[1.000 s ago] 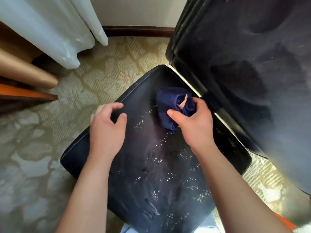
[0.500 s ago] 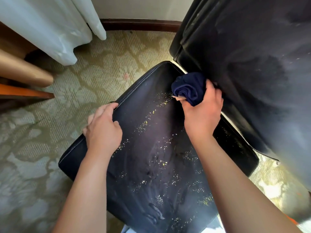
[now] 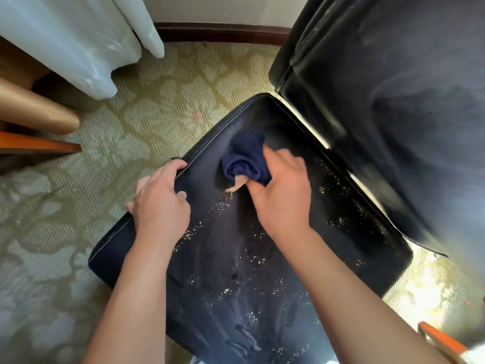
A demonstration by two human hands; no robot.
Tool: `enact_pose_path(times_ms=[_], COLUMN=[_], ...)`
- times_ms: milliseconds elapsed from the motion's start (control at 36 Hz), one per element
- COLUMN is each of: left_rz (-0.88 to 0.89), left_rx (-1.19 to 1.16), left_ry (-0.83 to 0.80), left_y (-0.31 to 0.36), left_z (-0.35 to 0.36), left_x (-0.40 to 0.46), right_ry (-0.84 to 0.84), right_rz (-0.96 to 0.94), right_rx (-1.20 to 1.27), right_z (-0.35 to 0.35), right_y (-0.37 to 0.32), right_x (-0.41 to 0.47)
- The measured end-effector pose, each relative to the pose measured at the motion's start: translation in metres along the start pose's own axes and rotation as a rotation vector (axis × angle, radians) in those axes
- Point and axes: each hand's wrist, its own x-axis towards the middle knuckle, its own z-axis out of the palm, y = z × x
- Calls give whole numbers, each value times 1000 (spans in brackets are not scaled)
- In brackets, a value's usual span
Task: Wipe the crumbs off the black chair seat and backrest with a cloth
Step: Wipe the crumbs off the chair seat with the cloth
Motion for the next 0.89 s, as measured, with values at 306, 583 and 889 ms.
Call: enact_pose_path(times_ms=[306, 583, 889], left_rz=[29, 62, 55], left_rx=[-41, -35, -38], left_ry=[-48, -48, -79], left_y=[-4, -9, -12], left_z=[-7, -7, -13], left_x=[-4, 0, 8], right_ry=[30, 278, -29], right_rz=[-122, 60, -250], right_rx=[121, 63, -15], right_z=[-24, -19, 5], right_y=[10, 9, -34], right_x=[-4, 50, 22])
